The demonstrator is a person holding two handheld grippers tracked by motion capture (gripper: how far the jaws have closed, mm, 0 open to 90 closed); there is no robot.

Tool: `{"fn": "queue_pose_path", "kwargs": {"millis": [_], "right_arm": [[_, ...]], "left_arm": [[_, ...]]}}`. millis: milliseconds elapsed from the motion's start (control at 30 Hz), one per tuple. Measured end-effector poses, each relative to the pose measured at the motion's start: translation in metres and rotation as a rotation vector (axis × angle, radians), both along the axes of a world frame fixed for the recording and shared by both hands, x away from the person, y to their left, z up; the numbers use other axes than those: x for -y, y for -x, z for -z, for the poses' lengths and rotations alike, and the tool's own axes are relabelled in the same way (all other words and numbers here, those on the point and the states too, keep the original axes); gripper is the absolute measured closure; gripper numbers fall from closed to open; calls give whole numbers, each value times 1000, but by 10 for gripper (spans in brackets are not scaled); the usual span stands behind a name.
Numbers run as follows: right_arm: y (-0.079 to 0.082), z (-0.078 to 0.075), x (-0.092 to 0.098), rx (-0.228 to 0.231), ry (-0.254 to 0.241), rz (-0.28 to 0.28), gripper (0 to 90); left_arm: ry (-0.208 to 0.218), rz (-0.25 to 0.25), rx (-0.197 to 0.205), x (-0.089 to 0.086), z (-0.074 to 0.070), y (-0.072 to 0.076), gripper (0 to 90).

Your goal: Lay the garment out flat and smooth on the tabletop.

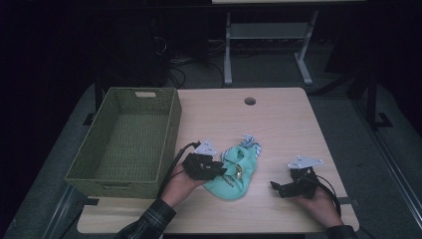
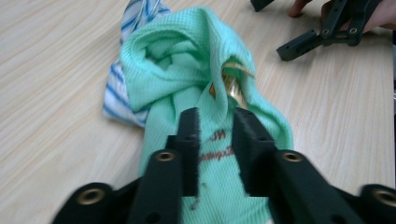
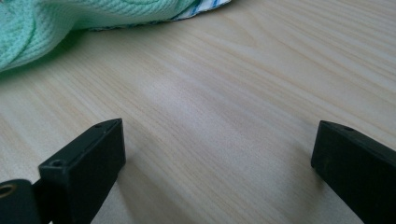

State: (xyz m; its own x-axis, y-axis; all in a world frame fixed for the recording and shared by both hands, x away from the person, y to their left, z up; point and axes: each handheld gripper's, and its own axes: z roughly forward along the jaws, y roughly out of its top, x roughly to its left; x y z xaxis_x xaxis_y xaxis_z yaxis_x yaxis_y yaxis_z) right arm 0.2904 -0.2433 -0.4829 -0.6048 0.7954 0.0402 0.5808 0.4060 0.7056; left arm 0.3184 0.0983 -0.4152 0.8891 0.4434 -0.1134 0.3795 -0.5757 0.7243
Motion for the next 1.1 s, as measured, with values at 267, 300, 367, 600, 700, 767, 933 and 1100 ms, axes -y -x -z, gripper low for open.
{"fn": "queue_pose_path", "kwargs": {"millis": [267,300,367,600,700,767,933,1100], "right_arm": [[0,0,0,-1,1,0,25],[0,0,0,-1,1,0,25],[0,0,0,-2,1,2,25],[-1,-1,1,-13,10,-9,27],[-1,-5,2,-10,14,-14,185],[-1,-7,3,-8,11,-10,208],[-7,-25,4,51,-45,-32,467],[-19,-30,-5,58,-56,-67,585]], "left_arm": [[-46,-8,-58,-9,14,15,895],[-56,-8,-62,-9,16,17,895],[-76,-10,-71,-9,21,21,896],[-139,-29,-68,-6,33,22,896],[-152,-38,-68,-7,36,19,896],[-162,-37,-70,-7,36,19,895],[-163,-50,-77,-6,41,18,896],[-168,-55,-74,-5,41,18,896]]}}
